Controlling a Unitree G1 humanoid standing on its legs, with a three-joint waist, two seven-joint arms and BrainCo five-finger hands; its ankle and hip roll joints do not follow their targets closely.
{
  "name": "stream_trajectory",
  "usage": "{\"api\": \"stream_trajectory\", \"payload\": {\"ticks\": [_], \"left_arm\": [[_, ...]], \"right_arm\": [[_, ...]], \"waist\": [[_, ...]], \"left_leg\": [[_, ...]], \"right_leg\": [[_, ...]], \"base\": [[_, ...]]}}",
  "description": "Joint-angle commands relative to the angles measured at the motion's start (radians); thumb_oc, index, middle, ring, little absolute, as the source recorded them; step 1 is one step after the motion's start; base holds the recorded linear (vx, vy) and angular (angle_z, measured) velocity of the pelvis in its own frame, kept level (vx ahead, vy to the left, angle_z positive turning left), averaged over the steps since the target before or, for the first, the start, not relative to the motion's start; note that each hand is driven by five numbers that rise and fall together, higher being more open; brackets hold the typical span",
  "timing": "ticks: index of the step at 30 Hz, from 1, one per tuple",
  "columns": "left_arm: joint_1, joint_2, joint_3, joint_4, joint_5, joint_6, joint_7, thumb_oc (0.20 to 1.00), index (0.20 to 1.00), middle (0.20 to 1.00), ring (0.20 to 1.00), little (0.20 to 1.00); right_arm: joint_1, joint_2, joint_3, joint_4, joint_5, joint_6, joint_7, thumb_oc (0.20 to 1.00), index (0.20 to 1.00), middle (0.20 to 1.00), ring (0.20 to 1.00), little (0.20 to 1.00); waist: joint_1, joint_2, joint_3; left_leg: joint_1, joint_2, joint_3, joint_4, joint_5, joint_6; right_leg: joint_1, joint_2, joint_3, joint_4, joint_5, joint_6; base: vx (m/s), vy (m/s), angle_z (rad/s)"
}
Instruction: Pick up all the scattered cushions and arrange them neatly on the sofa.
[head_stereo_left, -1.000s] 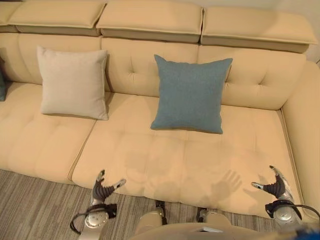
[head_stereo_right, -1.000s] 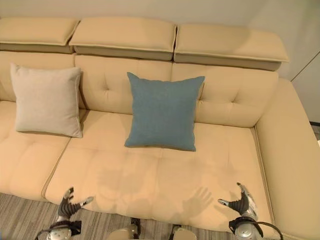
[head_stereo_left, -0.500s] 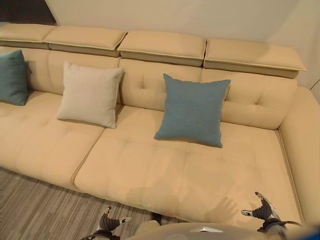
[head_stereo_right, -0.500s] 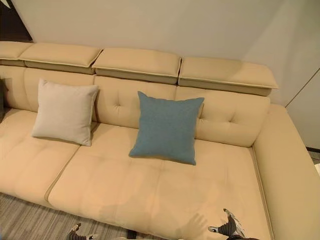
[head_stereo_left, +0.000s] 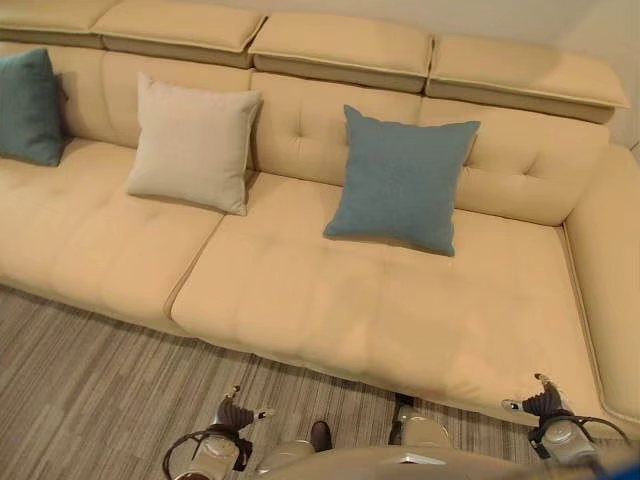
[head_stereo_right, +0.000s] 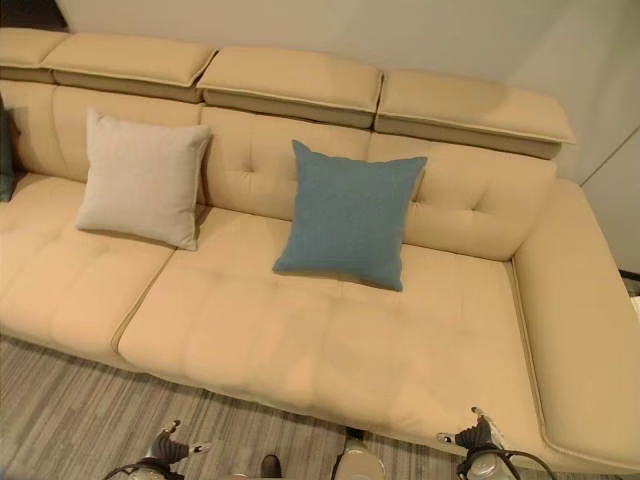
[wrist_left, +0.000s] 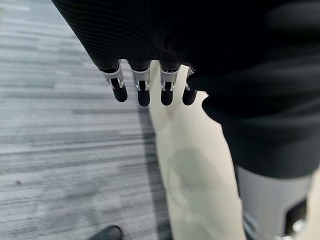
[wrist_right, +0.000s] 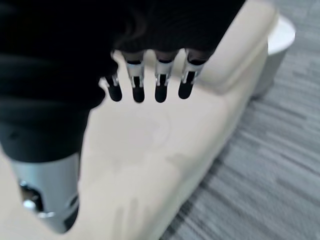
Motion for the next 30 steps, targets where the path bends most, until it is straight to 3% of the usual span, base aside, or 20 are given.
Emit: {"api": "stream_trajectory", "payload": {"ticks": [1,3,6,10,14,27,28,30], "left_arm": [[-0.045,-0.010,0.009,-0.007,0.025,0.004,-0.023,1.000,1.000,1.000,1.000,1.000],[-0.043,-0.008,0.013,-0.004,0.019,0.004,-0.030,1.000,1.000,1.000,1.000,1.000],[-0.028,-0.002,0.027,0.010,0.008,0.005,-0.029,1.000,1.000,1.000,1.000,1.000],[-0.026,-0.011,0.040,0.033,0.003,0.006,-0.034,1.000,1.000,1.000,1.000,1.000],[-0.043,-0.015,0.034,0.039,0.002,0.012,-0.041,1.000,1.000,1.000,1.000,1.000],[-0.068,-0.016,-0.001,0.037,0.036,0.033,-0.075,1.000,1.000,1.000,1.000,1.000],[-0.057,-0.019,-0.005,0.050,0.041,0.030,-0.058,1.000,1.000,1.000,1.000,1.000],[-0.052,-0.045,-0.013,0.048,0.045,0.029,-0.043,1.000,1.000,1.000,1.000,1.000]], "right_arm": [[-0.070,-0.042,0.030,0.021,0.044,0.025,0.017,1.000,1.000,1.000,1.000,1.000],[-0.071,-0.044,0.029,0.031,0.047,0.024,0.024,1.000,1.000,1.000,1.000,1.000],[-0.063,-0.036,0.023,0.039,0.052,0.025,0.030,1.000,1.000,1.000,1.000,1.000],[-0.069,-0.032,0.026,0.046,0.058,0.023,0.033,1.000,1.000,1.000,1.000,1.000],[-0.075,-0.039,0.001,0.066,0.103,0.029,0.035,1.000,1.000,1.000,1.000,1.000],[-0.087,-0.041,-0.018,0.129,0.146,0.052,0.079,1.000,1.000,1.000,1.000,1.000],[-0.102,0.046,0.031,0.075,0.140,0.034,0.051,1.000,1.000,1.000,1.000,1.000],[-0.082,0.109,0.046,0.066,0.131,0.027,0.029,1.000,1.000,1.000,1.000,1.000]], "waist": [[0.039,0.080,0.038],[0.046,0.085,0.029],[0.078,0.063,-0.015],[0.077,0.060,-0.036],[0.065,0.063,-0.047],[0.061,0.069,-0.065],[0.065,0.073,-0.068],[0.064,0.077,-0.070]], "left_leg": [[-0.049,0.068,-0.111,0.038,-0.059,-0.040],[-0.055,0.072,-0.111,0.036,-0.052,-0.036],[-0.072,0.069,-0.095,0.023,-0.039,-0.047],[-0.059,0.078,-0.084,-0.008,-0.025,-0.056],[-0.037,0.093,-0.084,-0.082,0.027,-0.082],[0.031,0.110,-0.083,-0.095,0.015,-0.096],[0.037,0.111,-0.083,-0.095,0.013,-0.096],[0.044,0.111,-0.081,-0.096,0.010,-0.095]], "right_leg": [[0.030,0.102,0.108,0.213,-0.178,0.017],[0.044,0.106,0.108,0.252,-0.203,0.008],[0.141,0.106,0.066,0.159,-0.219,0.008],[0.172,0.122,0.068,0.086,-0.219,0.008],[0.207,0.140,0.039,0.022,-0.221,0.003],[0.282,0.155,0.021,-0.038,-0.220,-0.006],[0.286,0.156,0.024,-0.038,-0.223,-0.008],[0.291,0.157,0.025,-0.039,-0.223,-0.009]], "base": [[-0.27,0.130,-0.04],[-0.09,0.012,-0.05],[-0.04,-0.068,-0.10],[0.01,-0.069,-0.21],[-0.02,-0.076,0.08],[0.01,-0.019,0.09],[0.00,0.000,0.00],[0.01,0.025,-0.07]]}}
